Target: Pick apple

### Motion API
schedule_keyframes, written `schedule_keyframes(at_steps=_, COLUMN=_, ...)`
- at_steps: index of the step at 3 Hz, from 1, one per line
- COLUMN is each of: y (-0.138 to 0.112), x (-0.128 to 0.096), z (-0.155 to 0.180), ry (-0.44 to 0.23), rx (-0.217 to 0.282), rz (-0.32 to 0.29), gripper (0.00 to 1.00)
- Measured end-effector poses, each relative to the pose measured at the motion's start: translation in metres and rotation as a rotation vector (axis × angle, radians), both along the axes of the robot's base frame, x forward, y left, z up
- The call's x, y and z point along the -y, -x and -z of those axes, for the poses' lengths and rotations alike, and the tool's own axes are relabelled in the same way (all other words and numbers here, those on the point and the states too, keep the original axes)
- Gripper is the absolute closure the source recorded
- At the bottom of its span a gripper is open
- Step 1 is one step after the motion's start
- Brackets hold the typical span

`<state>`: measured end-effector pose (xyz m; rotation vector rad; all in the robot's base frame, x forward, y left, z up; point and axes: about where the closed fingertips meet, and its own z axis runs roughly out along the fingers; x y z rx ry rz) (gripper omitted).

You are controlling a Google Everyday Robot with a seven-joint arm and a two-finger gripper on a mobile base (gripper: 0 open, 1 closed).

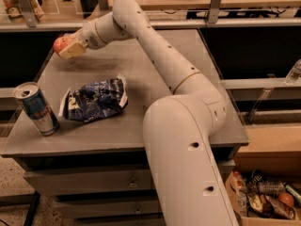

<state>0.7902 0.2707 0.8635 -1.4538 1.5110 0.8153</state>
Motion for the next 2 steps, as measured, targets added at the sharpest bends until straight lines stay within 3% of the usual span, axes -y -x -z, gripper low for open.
schedule_keyframes(at_steps=2, y=0.019, x=0.034, z=-0.063, ry=-0.092, rx=0.109, rz=-0.037, gripper=1.00)
